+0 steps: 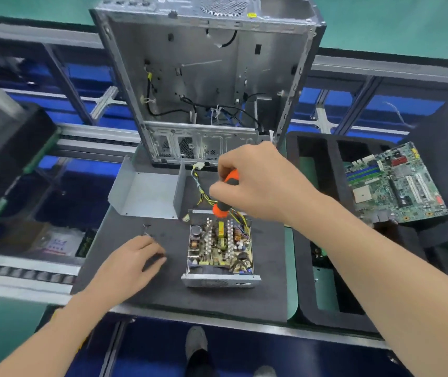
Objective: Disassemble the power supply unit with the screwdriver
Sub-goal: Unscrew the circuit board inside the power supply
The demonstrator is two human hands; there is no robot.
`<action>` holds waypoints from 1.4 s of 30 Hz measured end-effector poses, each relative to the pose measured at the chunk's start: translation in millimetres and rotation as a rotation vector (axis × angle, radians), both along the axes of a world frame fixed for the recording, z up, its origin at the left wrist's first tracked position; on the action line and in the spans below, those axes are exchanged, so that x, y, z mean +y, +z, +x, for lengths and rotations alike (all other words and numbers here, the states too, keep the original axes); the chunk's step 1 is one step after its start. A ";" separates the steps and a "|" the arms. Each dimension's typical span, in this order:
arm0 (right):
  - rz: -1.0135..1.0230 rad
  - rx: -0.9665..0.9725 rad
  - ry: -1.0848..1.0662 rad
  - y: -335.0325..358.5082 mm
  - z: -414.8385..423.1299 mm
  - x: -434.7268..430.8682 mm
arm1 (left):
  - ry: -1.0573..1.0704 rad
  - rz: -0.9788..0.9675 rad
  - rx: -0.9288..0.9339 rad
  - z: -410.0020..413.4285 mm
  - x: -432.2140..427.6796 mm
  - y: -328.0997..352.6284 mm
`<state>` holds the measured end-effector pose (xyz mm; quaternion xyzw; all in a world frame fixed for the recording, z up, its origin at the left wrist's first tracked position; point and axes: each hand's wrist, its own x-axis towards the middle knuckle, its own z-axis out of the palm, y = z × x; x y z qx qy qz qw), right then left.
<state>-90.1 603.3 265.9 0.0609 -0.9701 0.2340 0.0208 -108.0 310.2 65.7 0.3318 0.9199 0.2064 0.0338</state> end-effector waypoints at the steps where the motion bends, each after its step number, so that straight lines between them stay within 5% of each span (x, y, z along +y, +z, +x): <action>1: 0.002 -0.013 0.018 -2.7 -4.2 -8.2 | 0.004 0.005 -0.028 2.2 -1.5 -4.3; 27: 0.136 0.002 -0.097 -30.5 -51.2 -38.3 | -0.007 0.172 -0.141 -13.3 -8.1 -35.5; 31: 0.159 -0.002 -0.134 -21.4 -46.5 -32.4 | 0.018 0.349 -0.243 -16.8 16.4 -10.7; 36: 0.173 -0.021 -0.176 -5.2 -30.5 -14.3 | -0.128 0.506 -0.326 -18.5 64.7 22.5; 42: 0.234 -0.152 -0.205 -0.5 -5.8 21.8 | -0.564 0.284 -0.092 -29.4 118.3 42.8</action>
